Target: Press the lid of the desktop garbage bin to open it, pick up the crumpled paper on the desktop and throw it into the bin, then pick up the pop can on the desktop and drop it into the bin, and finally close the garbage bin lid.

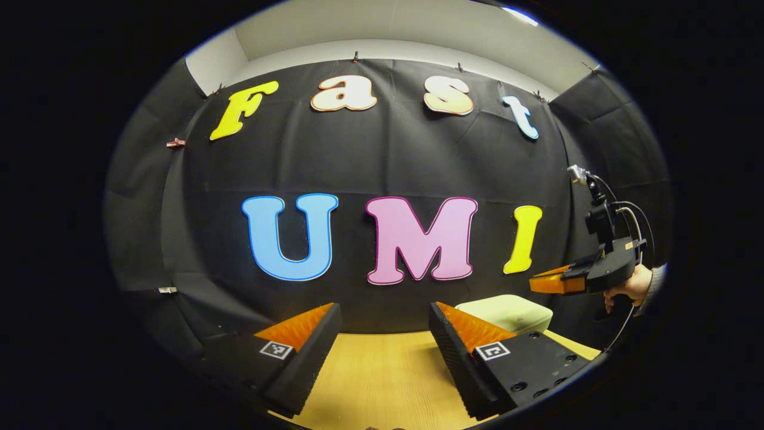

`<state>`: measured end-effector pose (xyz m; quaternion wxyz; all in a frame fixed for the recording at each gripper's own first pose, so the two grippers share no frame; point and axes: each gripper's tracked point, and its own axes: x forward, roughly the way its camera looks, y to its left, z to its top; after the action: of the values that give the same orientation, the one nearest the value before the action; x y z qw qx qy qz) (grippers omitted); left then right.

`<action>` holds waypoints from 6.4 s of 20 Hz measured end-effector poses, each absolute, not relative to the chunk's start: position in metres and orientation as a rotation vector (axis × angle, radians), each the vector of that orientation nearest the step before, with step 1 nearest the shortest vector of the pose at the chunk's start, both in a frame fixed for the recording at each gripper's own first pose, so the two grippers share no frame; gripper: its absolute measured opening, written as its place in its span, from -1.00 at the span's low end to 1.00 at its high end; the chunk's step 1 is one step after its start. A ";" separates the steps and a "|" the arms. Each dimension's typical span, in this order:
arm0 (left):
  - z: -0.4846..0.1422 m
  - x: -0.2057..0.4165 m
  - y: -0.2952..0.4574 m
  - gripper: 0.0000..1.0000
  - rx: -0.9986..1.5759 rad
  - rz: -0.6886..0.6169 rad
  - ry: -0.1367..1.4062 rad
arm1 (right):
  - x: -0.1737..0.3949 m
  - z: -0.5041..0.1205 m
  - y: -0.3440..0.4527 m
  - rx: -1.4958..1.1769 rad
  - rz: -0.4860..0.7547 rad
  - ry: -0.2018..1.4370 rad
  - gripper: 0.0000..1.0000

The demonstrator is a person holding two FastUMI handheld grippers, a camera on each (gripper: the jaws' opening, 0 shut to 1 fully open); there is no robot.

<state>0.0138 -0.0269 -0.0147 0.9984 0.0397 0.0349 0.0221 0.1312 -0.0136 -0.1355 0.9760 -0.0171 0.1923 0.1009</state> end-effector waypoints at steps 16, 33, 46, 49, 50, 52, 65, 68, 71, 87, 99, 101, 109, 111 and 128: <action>-0.018 0.006 -0.020 0.91 0.095 0.074 0.083 | 0.127 -0.222 -0.015 0.059 0.261 0.765 -0.89; -0.020 0.001 -0.017 0.91 0.082 0.084 0.082 | 0.133 -0.211 -0.012 0.073 0.238 0.708 -0.82; -0.024 0.001 -0.021 0.89 0.080 0.062 0.092 | 0.135 -0.144 -0.018 0.099 0.192 0.421 -0.82; -0.026 0.001 -0.017 0.90 0.082 0.067 0.096 | 0.133 -0.132 -0.018 0.092 0.186 0.374 -0.82; -0.026 0.001 -0.016 0.91 0.082 0.066 0.097 | 0.133 -0.129 -0.018 0.087 0.184 0.359 -0.82; -0.028 0.001 -0.015 0.91 0.078 0.065 0.103 | 0.132 -0.124 -0.019 0.072 0.174 0.333 -0.77; -0.061 -0.002 -0.009 0.90 0.037 0.018 0.152 | 0.100 -0.110 -0.008 0.031 0.179 0.250 0.14; -0.079 -0.004 -0.006 0.91 0.036 0.011 0.194 | 0.088 -0.107 -0.004 0.017 0.183 0.228 0.48; -0.106 -0.007 -0.007 0.91 0.019 -0.003 0.255 | 0.077 -0.105 0.002 0.022 0.189 0.215 0.60; -0.301 -0.058 -0.013 0.90 -0.012 -0.080 0.657 | 0.042 -0.118 0.004 -0.013 0.186 0.236 0.65; -0.407 -0.085 -0.008 0.75 0.013 -0.105 0.892 | 0.030 -0.127 -0.005 -0.019 0.161 0.273 0.65; -0.415 -0.085 -0.010 0.72 0.008 -0.115 0.911 | 0.028 -0.129 -0.009 -0.024 0.152 0.282 0.65; -0.443 -0.084 -0.021 0.58 0.037 -0.175 0.995 | 0.016 -0.133 -0.021 -0.025 0.121 0.308 0.65; -0.448 -0.084 -0.020 0.51 0.048 -0.169 1.010 | 0.013 -0.133 -0.022 -0.026 0.118 0.312 0.65; -0.399 -0.064 -0.019 -0.17 -0.011 -0.172 0.905 | 0.010 -0.136 -0.019 -0.005 0.122 0.317 0.65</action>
<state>-0.0636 -0.0190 -0.3988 0.8958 -0.0053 0.4367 -0.0829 0.0096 -0.0190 -0.1363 0.9856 -0.0025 0.1575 0.0608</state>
